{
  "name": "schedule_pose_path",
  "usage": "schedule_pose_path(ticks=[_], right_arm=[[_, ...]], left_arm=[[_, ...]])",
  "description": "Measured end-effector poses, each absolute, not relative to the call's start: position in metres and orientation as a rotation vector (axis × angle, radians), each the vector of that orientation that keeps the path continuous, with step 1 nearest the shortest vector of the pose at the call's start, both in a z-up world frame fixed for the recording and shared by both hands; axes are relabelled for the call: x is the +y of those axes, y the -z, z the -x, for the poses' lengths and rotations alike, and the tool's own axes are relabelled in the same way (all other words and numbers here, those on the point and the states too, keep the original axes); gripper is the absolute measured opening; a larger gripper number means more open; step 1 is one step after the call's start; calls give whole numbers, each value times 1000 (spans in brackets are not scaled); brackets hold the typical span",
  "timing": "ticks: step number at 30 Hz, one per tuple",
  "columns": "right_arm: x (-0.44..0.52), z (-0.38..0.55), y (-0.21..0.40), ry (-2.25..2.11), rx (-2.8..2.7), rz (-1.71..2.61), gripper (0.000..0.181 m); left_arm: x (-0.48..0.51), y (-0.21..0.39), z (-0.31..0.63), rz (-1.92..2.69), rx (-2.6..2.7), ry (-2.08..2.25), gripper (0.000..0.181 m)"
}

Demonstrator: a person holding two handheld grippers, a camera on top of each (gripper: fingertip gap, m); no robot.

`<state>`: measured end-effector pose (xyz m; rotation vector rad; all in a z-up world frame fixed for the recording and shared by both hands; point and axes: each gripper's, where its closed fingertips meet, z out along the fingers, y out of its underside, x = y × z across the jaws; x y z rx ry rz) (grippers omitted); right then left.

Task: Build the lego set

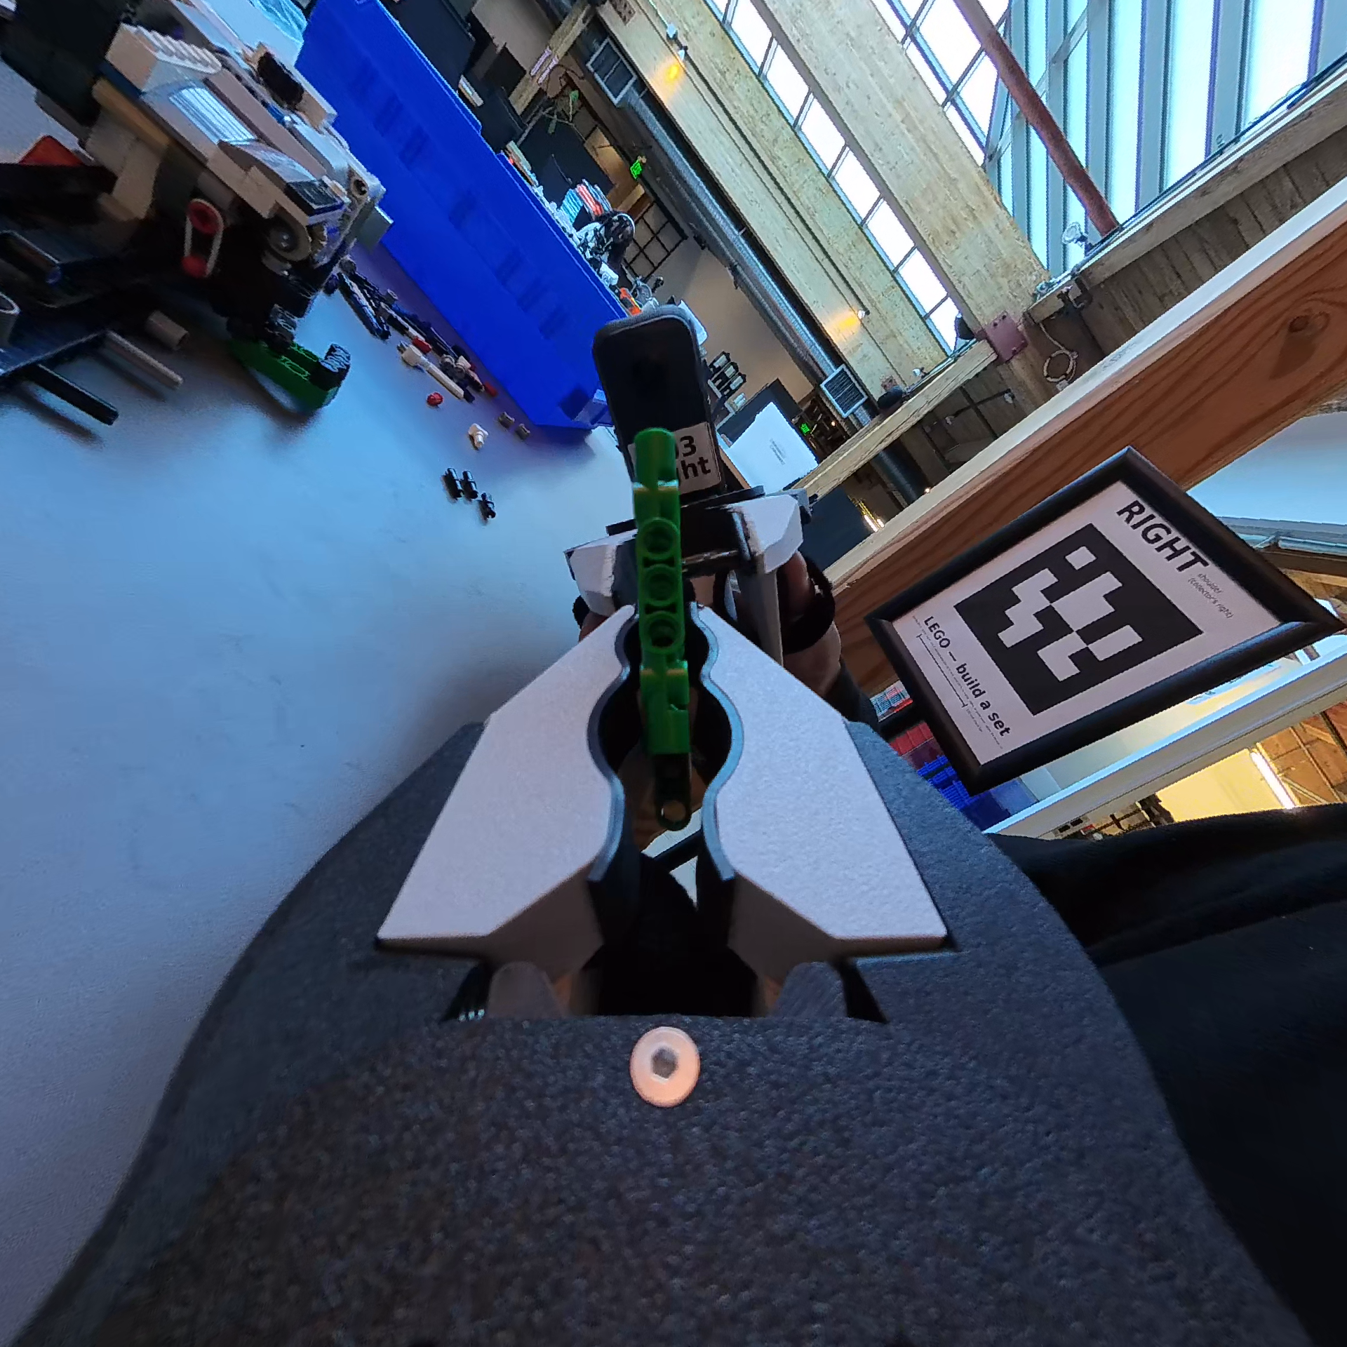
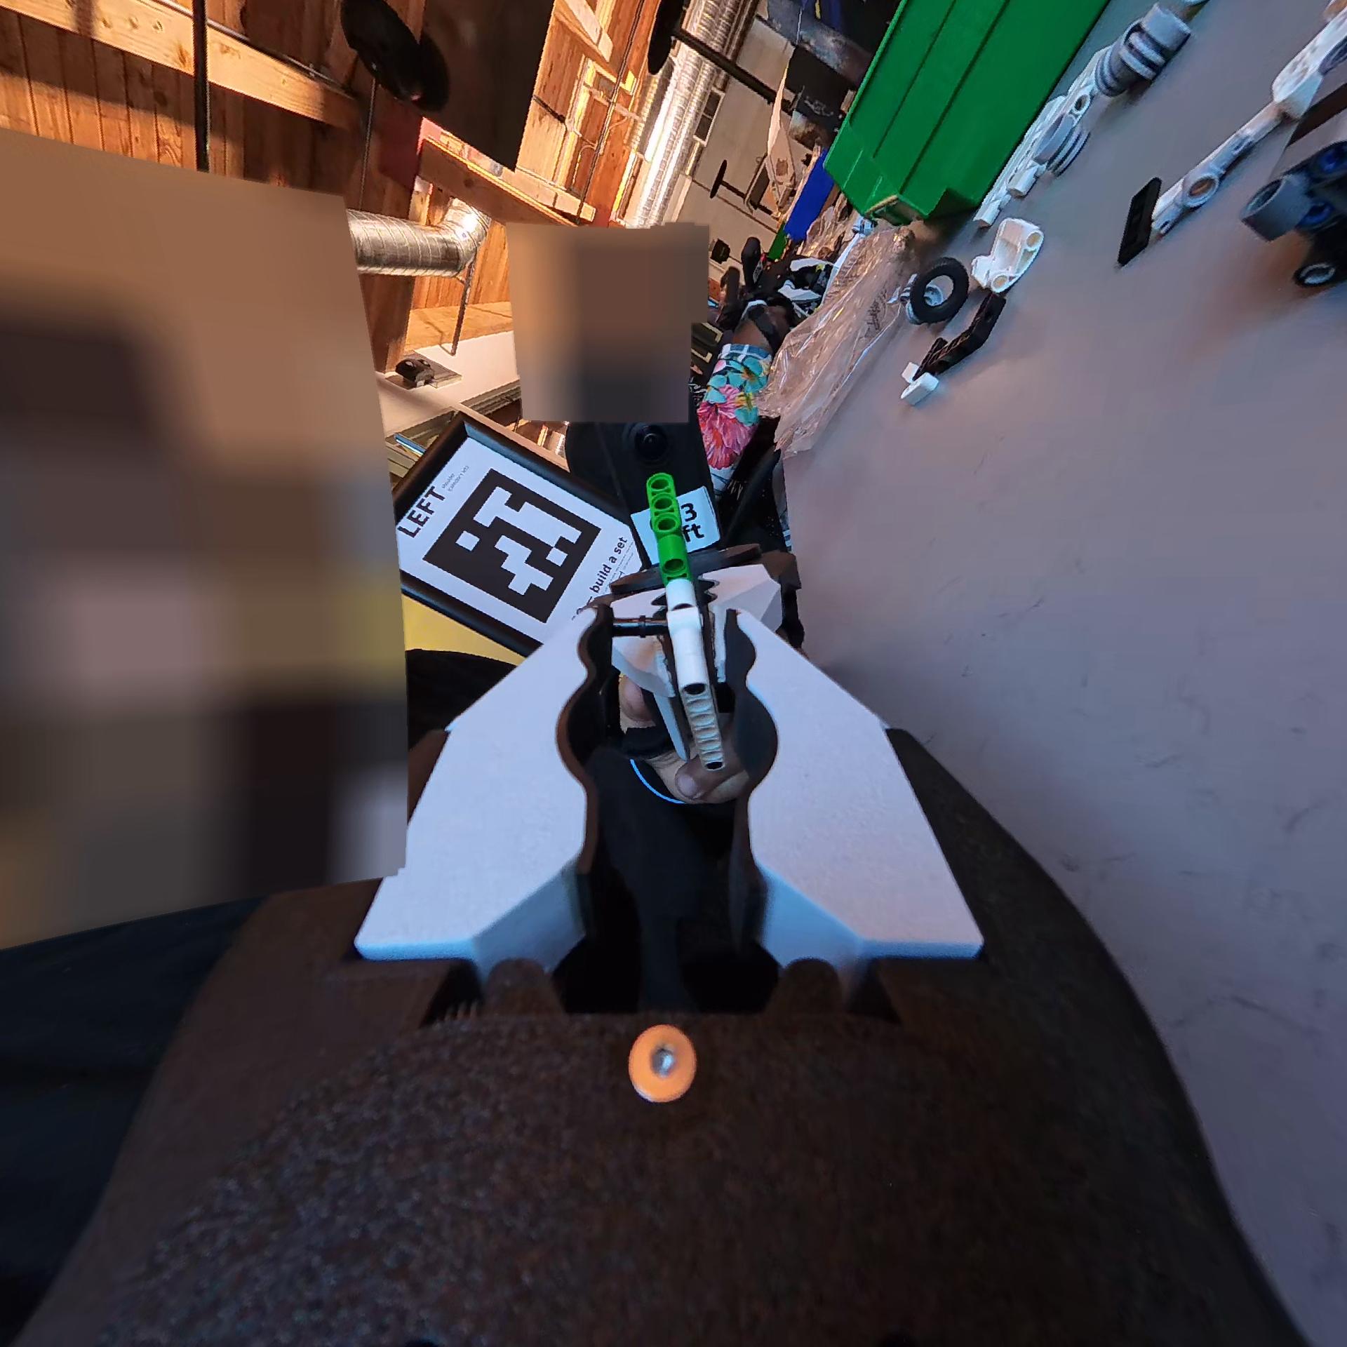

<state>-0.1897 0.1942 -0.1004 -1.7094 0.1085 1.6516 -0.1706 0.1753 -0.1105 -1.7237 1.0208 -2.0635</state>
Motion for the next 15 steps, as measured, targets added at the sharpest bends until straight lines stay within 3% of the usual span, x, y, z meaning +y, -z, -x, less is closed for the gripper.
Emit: schedule_pose_path(ticks=[15], right_arm=[[195,192,102,-1573,57,1728,27]], left_arm=[[175,110,172,1715,1028,2072,6]])
